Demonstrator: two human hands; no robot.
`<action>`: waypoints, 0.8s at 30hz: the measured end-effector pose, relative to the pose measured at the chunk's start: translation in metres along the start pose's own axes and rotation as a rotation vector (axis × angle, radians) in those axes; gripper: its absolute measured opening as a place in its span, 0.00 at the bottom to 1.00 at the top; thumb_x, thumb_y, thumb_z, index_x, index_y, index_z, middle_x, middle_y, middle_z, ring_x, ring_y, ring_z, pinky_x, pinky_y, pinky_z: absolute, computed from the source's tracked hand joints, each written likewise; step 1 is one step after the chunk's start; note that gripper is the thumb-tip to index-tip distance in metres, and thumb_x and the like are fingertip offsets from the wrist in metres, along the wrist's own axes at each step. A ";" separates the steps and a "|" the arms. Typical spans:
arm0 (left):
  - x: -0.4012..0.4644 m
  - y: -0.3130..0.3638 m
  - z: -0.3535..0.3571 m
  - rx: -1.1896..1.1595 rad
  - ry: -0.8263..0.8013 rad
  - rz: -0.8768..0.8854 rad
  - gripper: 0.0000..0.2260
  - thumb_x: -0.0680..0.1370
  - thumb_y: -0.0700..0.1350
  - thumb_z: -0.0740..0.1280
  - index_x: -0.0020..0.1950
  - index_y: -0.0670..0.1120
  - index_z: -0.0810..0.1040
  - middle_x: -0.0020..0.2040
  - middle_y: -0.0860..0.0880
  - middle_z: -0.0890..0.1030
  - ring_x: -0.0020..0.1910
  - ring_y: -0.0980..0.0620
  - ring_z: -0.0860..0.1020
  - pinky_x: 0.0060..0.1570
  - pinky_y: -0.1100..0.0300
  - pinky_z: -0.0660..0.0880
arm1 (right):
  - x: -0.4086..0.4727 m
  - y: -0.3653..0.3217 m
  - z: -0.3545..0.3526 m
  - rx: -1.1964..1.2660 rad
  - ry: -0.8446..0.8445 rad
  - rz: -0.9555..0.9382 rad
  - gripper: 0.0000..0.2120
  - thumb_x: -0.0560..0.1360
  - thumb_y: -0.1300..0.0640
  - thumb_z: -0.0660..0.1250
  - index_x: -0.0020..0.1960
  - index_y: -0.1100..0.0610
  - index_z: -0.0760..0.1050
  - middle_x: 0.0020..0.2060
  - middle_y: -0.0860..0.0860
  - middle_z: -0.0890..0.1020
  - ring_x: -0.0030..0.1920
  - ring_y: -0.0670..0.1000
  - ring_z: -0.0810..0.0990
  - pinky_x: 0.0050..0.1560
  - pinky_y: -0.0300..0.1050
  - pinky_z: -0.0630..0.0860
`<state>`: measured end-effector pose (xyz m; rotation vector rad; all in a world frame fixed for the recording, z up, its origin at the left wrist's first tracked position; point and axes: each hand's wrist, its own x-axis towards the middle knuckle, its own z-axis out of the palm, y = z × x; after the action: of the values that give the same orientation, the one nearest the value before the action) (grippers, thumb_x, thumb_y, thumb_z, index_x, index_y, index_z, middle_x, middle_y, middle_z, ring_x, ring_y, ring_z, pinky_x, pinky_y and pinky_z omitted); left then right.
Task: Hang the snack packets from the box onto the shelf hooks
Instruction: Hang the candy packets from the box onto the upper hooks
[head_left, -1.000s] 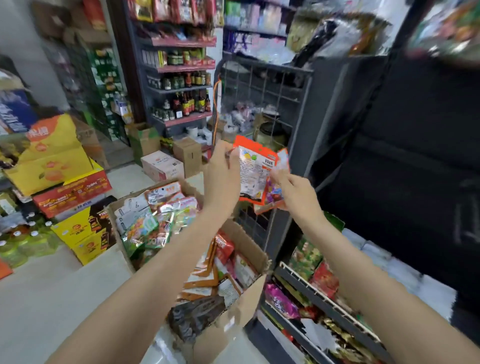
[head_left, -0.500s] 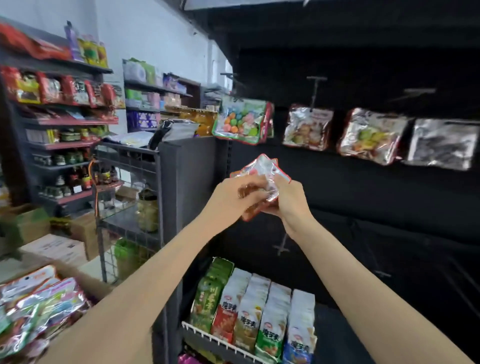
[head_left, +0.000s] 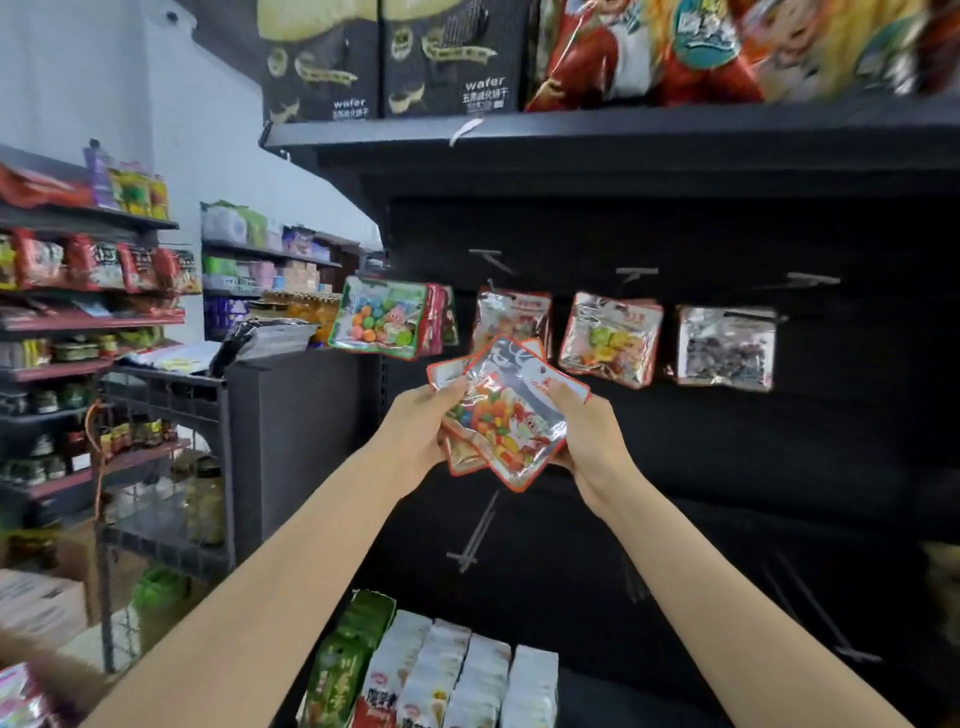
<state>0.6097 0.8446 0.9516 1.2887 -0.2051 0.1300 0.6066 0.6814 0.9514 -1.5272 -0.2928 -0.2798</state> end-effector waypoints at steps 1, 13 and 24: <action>0.002 0.000 0.003 0.025 0.006 0.020 0.07 0.80 0.43 0.62 0.51 0.42 0.78 0.44 0.44 0.83 0.41 0.48 0.82 0.41 0.51 0.79 | -0.001 -0.001 -0.004 0.000 -0.001 0.003 0.13 0.81 0.53 0.58 0.57 0.57 0.78 0.47 0.54 0.85 0.47 0.54 0.84 0.49 0.50 0.80; 0.015 0.000 0.033 0.339 -0.039 0.153 0.10 0.77 0.45 0.68 0.52 0.40 0.79 0.47 0.43 0.84 0.42 0.49 0.83 0.39 0.59 0.81 | 0.002 -0.006 -0.028 -0.015 0.213 -0.154 0.04 0.72 0.60 0.72 0.40 0.53 0.81 0.37 0.47 0.85 0.39 0.46 0.85 0.41 0.40 0.79; 0.031 0.015 0.034 0.523 0.257 0.520 0.08 0.79 0.47 0.63 0.41 0.51 0.75 0.40 0.53 0.80 0.41 0.56 0.80 0.44 0.60 0.76 | 0.018 -0.020 -0.064 -0.254 0.501 -0.488 0.08 0.74 0.60 0.70 0.43 0.46 0.78 0.41 0.41 0.80 0.43 0.40 0.78 0.44 0.31 0.74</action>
<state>0.6341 0.8156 0.9815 1.6954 -0.2933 0.8339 0.6174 0.6174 0.9752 -1.5588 -0.2308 -1.1011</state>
